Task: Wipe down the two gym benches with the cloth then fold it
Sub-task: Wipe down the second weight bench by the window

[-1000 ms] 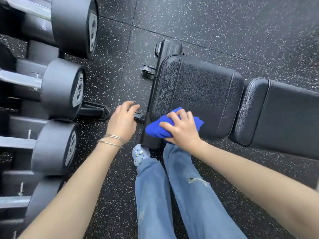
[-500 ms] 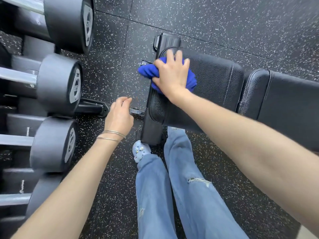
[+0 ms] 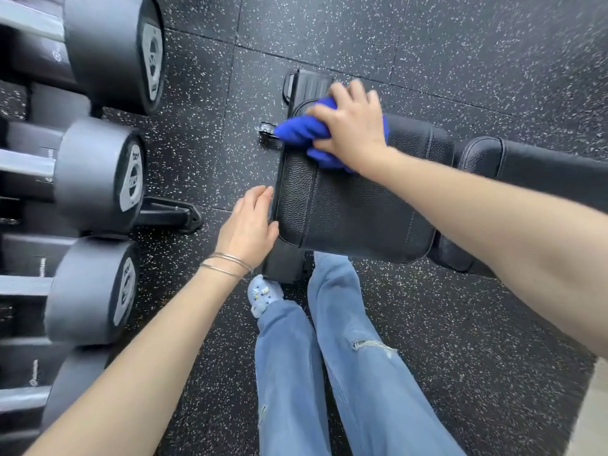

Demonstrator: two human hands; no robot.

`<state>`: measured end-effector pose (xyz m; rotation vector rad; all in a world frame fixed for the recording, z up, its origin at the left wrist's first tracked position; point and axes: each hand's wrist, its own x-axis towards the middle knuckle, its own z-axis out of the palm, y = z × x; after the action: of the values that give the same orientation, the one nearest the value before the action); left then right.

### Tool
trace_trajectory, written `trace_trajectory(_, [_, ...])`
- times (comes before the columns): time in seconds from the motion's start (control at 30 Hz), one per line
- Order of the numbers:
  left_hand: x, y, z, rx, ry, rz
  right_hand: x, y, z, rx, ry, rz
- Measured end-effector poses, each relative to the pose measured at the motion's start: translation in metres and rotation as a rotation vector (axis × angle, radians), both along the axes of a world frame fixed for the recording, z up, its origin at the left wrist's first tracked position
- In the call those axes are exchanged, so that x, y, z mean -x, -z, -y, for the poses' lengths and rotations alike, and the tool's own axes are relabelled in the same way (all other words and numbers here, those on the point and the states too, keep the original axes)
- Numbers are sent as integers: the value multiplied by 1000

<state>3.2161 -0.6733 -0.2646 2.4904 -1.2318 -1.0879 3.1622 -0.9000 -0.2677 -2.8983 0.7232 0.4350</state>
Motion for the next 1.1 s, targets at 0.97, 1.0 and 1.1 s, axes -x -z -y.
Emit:
trace_trajectory(0.97, [31, 5, 60, -93, -17, 75, 29, 6, 8, -11, 445, 91])
trace_trajectory(1.0, [32, 5, 60, -93, -20, 75, 39, 5, 13, -19, 335, 87])
trace_trajectory(1.1, [32, 7, 60, -94, -37, 76, 87, -5, 41, -84, -147, 7])
